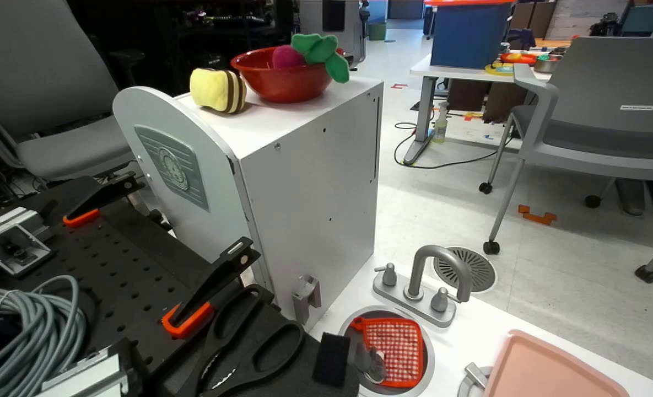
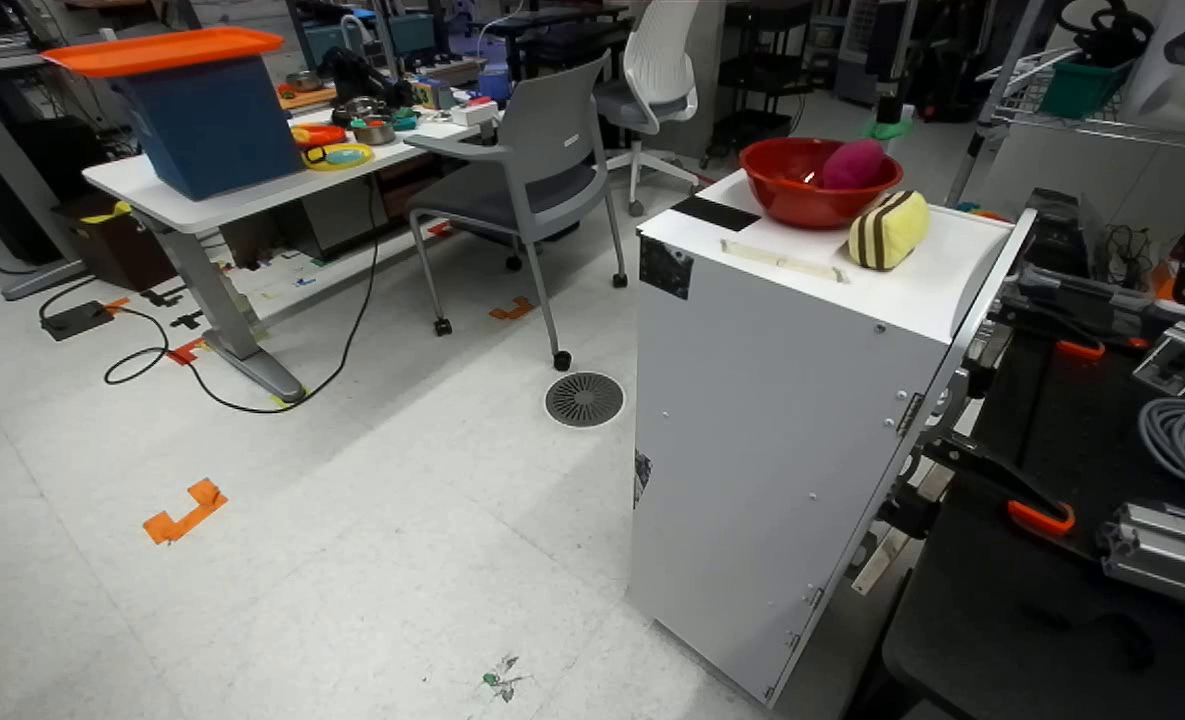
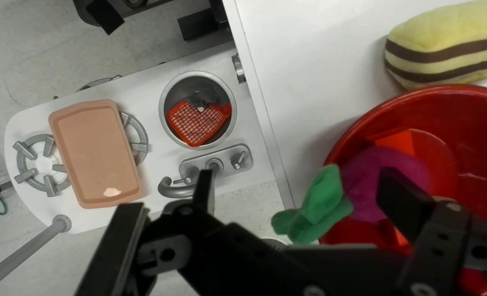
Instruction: Remove the purple toy from the bowl and put it in the sink
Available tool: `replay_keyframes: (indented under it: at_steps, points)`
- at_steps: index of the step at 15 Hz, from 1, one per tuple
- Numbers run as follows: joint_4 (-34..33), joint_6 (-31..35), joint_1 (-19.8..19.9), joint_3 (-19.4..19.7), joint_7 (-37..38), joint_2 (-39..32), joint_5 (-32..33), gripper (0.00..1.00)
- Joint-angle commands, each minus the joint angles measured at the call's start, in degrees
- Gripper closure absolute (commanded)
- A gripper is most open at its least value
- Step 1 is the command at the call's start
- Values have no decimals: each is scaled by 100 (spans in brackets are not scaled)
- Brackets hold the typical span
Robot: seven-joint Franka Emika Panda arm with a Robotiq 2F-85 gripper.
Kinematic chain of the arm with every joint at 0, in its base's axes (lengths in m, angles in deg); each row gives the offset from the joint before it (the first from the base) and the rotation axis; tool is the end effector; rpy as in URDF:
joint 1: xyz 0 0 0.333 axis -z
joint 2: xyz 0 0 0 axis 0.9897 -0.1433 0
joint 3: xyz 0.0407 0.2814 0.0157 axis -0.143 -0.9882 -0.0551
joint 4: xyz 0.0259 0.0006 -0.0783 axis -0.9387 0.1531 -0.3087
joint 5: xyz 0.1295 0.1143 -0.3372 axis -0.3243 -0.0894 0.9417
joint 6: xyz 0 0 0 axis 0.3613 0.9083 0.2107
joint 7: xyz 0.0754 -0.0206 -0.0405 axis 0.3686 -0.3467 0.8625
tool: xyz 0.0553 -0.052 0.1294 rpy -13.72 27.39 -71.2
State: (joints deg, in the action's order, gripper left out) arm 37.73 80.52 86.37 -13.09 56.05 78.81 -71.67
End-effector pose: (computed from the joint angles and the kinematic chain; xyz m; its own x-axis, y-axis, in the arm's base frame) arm 0.5163 -0.0910 0.2640 0.9607 -0.2535 -0.1128 -0.2474 -0.9667 0.0648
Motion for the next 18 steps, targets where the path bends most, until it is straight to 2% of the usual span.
replay_keyframes:
  at_steps: [1,9,18]
  points:
    - [-202,-149,1,35,35,83,-8,0]
    - [-563,-95,-82,-151,-398,41,-369,0]
    - [-373,-88,-68,-232,-758,-24,-821,0]
